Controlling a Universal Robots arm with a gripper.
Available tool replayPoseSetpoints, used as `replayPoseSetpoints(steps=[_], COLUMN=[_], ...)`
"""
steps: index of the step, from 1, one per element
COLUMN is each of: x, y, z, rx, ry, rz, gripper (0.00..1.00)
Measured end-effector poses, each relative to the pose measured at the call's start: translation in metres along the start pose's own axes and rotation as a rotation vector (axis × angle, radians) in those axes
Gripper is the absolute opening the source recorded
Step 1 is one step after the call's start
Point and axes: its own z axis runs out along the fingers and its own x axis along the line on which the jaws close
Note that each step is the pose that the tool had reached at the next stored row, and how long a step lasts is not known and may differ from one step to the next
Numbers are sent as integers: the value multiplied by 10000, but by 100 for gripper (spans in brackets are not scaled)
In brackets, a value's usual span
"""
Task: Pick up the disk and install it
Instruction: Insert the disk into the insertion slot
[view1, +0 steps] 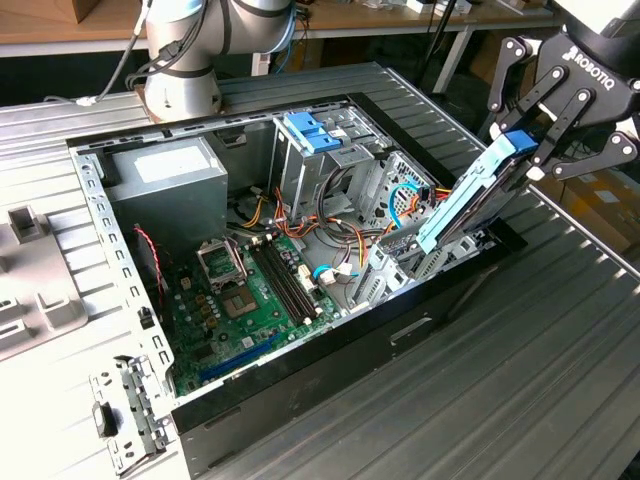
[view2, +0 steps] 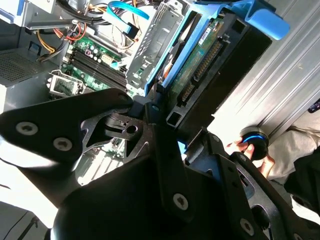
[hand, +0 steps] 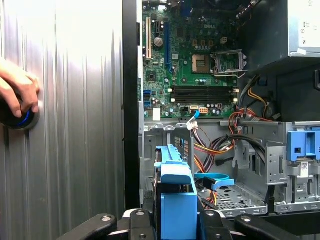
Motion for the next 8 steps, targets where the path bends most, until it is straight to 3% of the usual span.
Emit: replayPoseSetpoints(steps=[8], x=[2], y=[27], z=[9], rx=[0], ry=[-1], rz=[0], gripper=[36])
